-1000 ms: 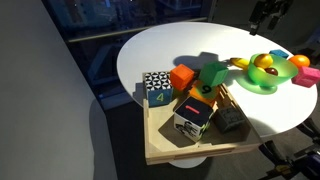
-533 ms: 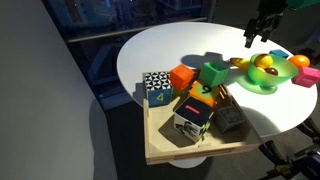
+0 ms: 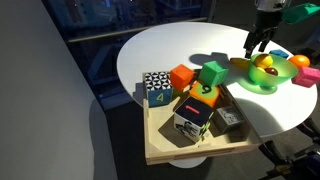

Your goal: Pick up the yellow toy banana and put it in the green bowl

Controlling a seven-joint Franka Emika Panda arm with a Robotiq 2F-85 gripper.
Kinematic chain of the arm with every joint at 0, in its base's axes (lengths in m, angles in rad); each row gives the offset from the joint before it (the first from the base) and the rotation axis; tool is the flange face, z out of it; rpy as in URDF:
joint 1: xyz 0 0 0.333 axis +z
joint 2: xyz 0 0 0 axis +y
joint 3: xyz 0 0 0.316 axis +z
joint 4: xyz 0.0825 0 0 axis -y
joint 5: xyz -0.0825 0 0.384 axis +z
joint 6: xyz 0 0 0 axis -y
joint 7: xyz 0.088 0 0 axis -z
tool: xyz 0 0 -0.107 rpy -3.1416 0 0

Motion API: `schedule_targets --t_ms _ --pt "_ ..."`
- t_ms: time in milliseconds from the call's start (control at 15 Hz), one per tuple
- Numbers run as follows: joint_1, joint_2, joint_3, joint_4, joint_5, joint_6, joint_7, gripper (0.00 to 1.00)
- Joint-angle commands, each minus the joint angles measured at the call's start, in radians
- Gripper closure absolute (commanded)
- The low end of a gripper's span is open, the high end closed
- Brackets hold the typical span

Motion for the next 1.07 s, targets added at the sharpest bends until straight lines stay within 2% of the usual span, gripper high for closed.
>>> schedule_targets --t_ms 0,933,1000 --pt "-0.014 0.033 0.003 0.032 0.006 -0.005 -0.046 0.0" --pt "-0.035 0.089 0.003 0.055 0.002 -0.002 -0.112 0.0" --pt "-0.035 0.093 0.002 0.057 0.002 0.001 -0.112 0.22"
